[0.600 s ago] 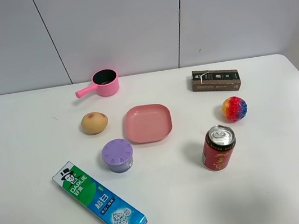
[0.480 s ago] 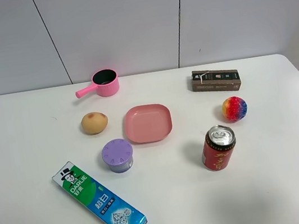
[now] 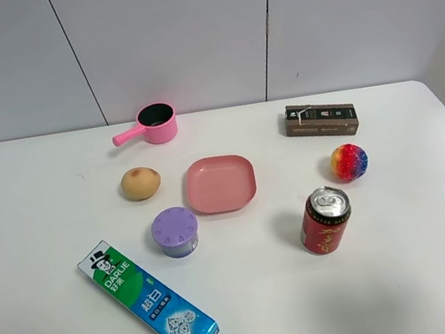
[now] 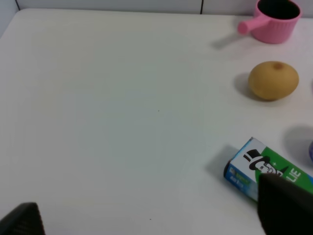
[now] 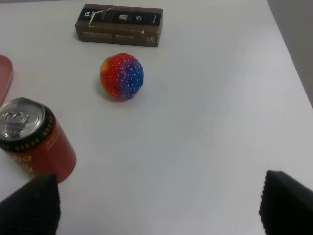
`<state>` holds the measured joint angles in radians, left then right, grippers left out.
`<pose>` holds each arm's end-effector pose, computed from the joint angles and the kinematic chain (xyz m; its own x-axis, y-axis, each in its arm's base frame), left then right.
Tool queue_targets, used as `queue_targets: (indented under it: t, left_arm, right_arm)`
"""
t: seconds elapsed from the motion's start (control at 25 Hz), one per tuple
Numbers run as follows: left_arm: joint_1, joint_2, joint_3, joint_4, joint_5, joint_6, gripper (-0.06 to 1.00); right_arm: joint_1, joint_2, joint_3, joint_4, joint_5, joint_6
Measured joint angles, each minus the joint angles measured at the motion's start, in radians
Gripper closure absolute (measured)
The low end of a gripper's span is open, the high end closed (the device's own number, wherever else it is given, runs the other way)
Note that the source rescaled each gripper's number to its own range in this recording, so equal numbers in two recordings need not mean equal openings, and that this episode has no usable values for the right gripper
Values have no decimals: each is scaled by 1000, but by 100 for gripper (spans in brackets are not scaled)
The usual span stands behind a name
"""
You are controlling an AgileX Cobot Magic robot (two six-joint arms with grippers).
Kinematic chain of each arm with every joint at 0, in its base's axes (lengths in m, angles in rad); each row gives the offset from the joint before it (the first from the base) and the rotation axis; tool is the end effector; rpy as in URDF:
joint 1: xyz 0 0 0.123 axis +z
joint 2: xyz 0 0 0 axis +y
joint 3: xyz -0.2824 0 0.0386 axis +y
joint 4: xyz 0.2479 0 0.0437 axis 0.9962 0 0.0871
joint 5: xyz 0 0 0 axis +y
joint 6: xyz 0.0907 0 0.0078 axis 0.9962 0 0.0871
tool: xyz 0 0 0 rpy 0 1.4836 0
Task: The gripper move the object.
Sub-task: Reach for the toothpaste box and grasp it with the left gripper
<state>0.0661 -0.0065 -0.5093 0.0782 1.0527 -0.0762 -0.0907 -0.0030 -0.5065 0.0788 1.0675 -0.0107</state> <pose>-0.0072 0.0057 0.2806 -0.4275 -0.0657 -0.9016 -0.1430 0.9897 -0.0043 -0.0059 0.0068 0.2786 -0.4496 0.0683 -0.8906 0.0414 0.9976 0.0556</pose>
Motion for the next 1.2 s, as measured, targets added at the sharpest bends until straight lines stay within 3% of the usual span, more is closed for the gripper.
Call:
queue_targets:
  t: [0.92, 1.2]
  left_arm:
    - [0, 0, 0, 3, 0, -5, 25]
    - [0, 252, -105, -68, 47, -48, 25]
  right_arm:
    - [0, 0, 0, 0, 1, 0]
    - [0, 0, 0, 0, 1, 0]
